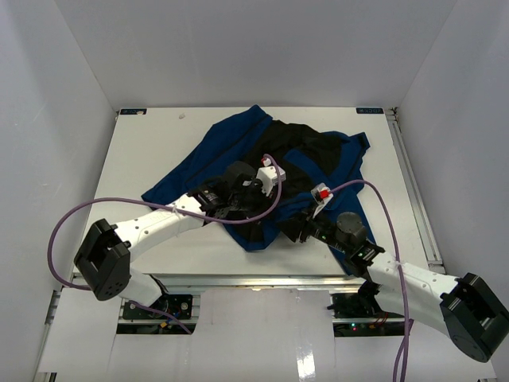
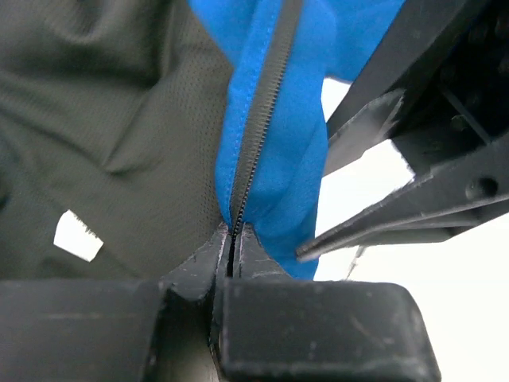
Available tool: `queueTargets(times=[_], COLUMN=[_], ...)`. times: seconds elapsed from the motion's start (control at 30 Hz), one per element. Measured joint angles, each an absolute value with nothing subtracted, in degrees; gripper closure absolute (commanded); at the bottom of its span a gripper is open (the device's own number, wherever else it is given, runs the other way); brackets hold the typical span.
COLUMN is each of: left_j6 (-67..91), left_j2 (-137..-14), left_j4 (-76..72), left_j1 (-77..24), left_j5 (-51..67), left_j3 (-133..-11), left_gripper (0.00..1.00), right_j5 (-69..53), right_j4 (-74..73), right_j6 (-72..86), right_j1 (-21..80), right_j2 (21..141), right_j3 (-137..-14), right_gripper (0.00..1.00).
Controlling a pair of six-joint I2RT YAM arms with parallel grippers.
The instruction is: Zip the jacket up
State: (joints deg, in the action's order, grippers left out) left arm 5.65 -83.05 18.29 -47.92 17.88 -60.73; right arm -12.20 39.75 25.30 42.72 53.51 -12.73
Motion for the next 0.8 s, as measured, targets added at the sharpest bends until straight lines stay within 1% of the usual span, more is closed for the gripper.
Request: queueTargets(times=[0.07, 0.23, 0.33, 0.53, 0.67, 0.8], left_j6=[8.0, 15.4, 19.3, 27.4, 32.2, 34.1], left_j2=[-82.8, -81.4, -81.4, -81.1, -80.9, -80.2], left_j4=[15.5, 7.5, 3.2, -8.0, -13.2, -13.6], left_j1=[-46.7, -41.6, -40.6, -40.7, -40.7, -40.7], left_j5=[21.0, 28.3, 31.6, 38.6, 41.5, 41.4], left_j3=[-59.6, -54.5, -52.5, -48.4, -47.2, -47.2], left_gripper=[1.00, 1.00, 1.00, 1.00, 1.00, 1.00], right_j5=[-13.1, -14.2, -13.9, -13.2, -11.9, -11.7], right_j4=[43.2, 50.3, 54.3, 59.5, 61.2, 61.9], right_j6=[25.0, 26.5, 28.5, 31.5, 32.8, 33.3], right_j1=[42.7, 42.7, 42.7, 42.7, 42.7, 42.7], right_j2=[51.7, 49.0, 46.9, 42.7, 42.1, 42.5], right_j3=[-10.1, -4.8, -2.9, -2.8, -2.8, -2.8], right_gripper=[0.43, 0.44, 0.43, 0.35, 0.36, 0.37])
